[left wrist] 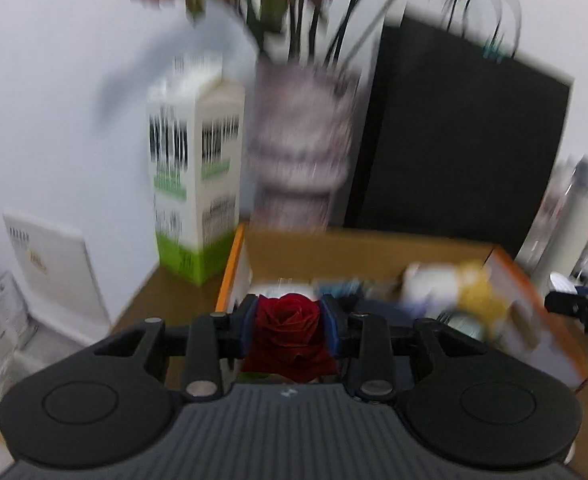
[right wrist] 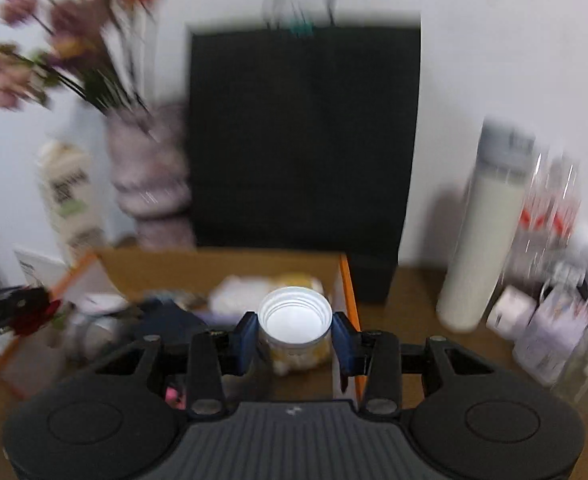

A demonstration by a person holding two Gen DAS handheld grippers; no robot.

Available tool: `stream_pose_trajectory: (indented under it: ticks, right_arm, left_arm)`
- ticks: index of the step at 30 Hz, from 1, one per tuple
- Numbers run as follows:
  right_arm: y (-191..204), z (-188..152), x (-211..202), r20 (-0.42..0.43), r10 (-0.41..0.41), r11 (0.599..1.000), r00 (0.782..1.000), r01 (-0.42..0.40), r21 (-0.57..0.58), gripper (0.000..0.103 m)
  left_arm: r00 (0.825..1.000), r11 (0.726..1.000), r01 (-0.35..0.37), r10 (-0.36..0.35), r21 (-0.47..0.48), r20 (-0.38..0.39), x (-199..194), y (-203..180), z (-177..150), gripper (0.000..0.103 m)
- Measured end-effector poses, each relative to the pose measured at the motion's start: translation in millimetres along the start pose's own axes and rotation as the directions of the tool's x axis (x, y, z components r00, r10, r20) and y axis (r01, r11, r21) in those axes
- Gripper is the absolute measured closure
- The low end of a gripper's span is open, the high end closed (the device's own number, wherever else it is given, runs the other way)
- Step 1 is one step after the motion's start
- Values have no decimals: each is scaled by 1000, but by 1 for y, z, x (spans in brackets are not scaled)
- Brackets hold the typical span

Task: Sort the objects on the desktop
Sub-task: 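Drop the rose into box with left tool while right tool drops the lid in, then move both tools back over the table toward the remaining items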

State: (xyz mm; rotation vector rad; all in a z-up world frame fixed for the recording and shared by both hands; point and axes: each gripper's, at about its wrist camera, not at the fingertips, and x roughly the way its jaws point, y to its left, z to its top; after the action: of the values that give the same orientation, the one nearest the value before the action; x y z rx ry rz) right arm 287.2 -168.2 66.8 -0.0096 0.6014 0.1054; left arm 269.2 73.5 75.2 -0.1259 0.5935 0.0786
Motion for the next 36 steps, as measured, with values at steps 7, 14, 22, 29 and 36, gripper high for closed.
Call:
stream_pose_trajectory:
  ticks: [7, 14, 22, 29, 36]
  right_arm:
    - [3, -23, 49, -129, -24, 999, 991, 20, -36, 55]
    - [2, -21, 27, -98, 37, 998, 994, -32, 47, 23]
    - [17, -21, -34, -44, 106, 993, 993, -104, 53, 18]
    - [18, -48, -100, -18, 79, 996, 997, -80, -29, 12]
    - [11, -115, -158, 3, 99, 995, 995, -99, 8, 12]
  left_arm:
    - [998, 999, 52, -52, -9, -35, 4, 7, -12, 24]
    - [999, 999, 37, -36, 34, -25, -10, 0, -4, 3]
    - [995, 985, -59, 45, 165, 88, -60, -13, -7, 0]
    - [991, 988, 66, -82, 138, 107, -136, -5, -29, 0]
    - [988, 979, 50, -77, 196, 132, -200, -6, -116, 0]
